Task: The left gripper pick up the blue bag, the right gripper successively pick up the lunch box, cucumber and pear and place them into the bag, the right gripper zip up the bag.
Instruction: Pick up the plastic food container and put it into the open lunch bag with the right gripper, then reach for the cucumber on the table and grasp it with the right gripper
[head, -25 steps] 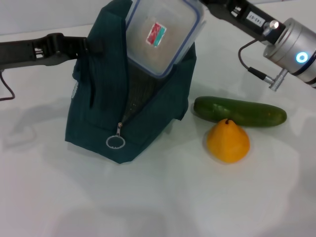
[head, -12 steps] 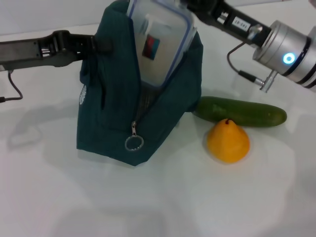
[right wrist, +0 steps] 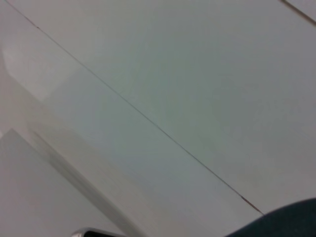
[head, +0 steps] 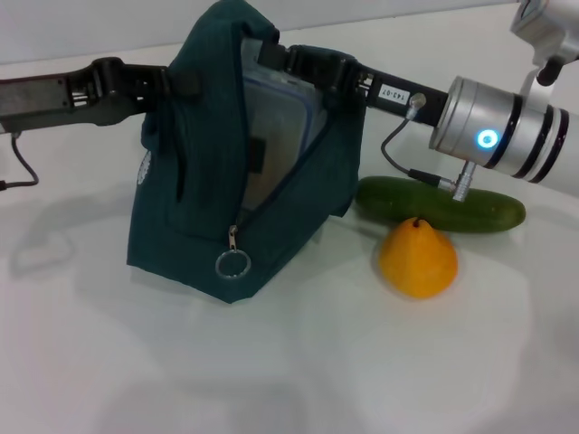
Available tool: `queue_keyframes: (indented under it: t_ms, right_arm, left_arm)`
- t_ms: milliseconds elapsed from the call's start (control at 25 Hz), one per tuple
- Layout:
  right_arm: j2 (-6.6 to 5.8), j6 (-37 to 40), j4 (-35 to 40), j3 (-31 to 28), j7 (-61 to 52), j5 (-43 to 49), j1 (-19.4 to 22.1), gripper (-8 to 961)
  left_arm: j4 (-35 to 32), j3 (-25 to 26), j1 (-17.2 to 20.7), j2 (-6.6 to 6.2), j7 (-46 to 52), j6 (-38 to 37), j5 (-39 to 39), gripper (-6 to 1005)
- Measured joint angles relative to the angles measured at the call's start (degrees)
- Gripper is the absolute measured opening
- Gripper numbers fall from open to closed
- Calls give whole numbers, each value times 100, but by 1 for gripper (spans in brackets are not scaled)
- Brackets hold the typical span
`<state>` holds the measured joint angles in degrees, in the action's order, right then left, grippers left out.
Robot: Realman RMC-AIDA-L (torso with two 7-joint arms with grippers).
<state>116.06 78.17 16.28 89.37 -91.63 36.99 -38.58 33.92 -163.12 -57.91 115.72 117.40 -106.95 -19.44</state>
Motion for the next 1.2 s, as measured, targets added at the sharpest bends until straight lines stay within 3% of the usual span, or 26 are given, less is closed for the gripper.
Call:
queue_keyframes:
  t_ms: [280,600,800,880,1040,1080,1200]
  right_arm:
    - [-21,205,26,52,-452,-37,168,179]
    - [-51,953,149,-130,-294,-61,431,192]
    - [-82,996,205,-201,-237,-32,477,200]
    - [-191,1179,216,-208,-154,-16,512,436]
    - [-455,2021,234,-398,129,-24,578,595]
    - [-561,2305,237,-456,220,-13,579,635]
    - [-913,3049,324,-509,612,25,590,633]
  left_arm:
    - [0,0,38,19,9,8,2,97]
    - [0,0,45,49,-52,7,25,97]
    - [0,-2,15,80,-120,11,29,97]
    - [0,-6,9,82,-149,11,33,97]
    - [0,-9,12,83,-163,17,31,96]
    - [0,-9,14,83,-165,21,23,96]
    - [0,-9,14,83,-192,40,0,96]
